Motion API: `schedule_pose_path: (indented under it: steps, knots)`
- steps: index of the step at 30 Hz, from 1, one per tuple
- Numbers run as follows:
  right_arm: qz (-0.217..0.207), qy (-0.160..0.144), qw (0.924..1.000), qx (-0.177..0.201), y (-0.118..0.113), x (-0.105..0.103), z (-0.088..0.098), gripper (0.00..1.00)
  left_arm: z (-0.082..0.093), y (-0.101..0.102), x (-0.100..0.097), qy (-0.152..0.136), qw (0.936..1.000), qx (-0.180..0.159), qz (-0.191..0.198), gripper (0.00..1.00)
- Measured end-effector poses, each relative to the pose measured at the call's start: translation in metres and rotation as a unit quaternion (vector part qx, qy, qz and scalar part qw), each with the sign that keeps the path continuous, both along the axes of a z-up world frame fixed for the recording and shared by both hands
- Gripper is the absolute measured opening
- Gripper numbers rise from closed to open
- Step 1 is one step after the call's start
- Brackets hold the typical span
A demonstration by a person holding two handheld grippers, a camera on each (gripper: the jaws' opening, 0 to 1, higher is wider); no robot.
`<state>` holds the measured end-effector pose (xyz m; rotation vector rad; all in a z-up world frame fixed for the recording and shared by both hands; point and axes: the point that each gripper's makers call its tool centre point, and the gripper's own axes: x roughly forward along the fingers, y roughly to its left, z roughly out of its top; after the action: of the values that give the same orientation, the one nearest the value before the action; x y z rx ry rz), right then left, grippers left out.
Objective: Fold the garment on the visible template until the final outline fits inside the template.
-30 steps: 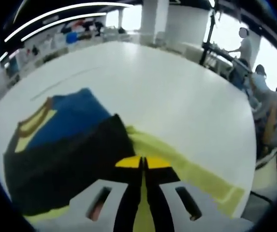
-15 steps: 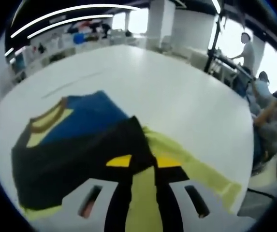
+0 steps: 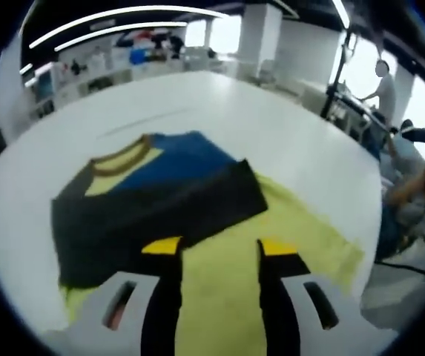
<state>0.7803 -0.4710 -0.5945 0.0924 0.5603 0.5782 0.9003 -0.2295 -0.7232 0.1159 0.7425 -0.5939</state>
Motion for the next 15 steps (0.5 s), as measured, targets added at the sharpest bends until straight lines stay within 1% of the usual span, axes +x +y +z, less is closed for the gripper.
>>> schedule_pose_path:
  steps: [2,3,4,6,7,8,10,13,15]
  knots:
    - [0.008,-0.001,1.0,0.001,0.009,0.002,0.001,0.92,0.006,0.012,-0.008,0.002,1.0,-0.006,0.003,0.42]
    - [0.011,-0.002,0.9999,0.002,0.012,0.003,0.001,0.92,0.011,0.015,-0.012,-0.002,0.9999,-0.013,-0.007,0.46]
    - [0.016,-0.003,0.9999,0.002,0.017,0.004,0.001,0.92,0.014,0.017,-0.016,-0.001,0.9998,-0.017,-0.013,0.49]
    - [0.023,-0.004,0.9997,0.002,0.023,0.005,0.001,0.92,0.02,0.024,-0.024,0.0,0.9995,-0.025,-0.02,0.54]
    - [0.028,-0.003,0.9996,0.003,0.028,0.006,0.001,0.92,0.028,0.027,-0.03,-0.001,0.999,-0.038,-0.024,0.56]
    - [0.03,-0.003,0.9995,0.004,0.032,0.007,0.001,0.92,0.032,0.032,-0.034,0.0,0.9988,-0.043,-0.023,0.58]
    - [0.038,-0.006,0.9992,0.007,0.042,0.007,0.002,0.91,0.041,0.046,-0.046,0.001,0.9987,-0.047,-0.021,0.62]
    - [0.048,-0.007,0.9988,0.01,0.055,0.009,0.002,0.92,0.047,0.062,-0.056,0.002,0.9987,-0.049,-0.015,0.69]
    - [0.058,-0.006,0.9983,0.009,0.064,0.008,0.001,0.92,0.052,0.077,-0.065,0.001,0.9989,-0.046,-0.008,0.74]
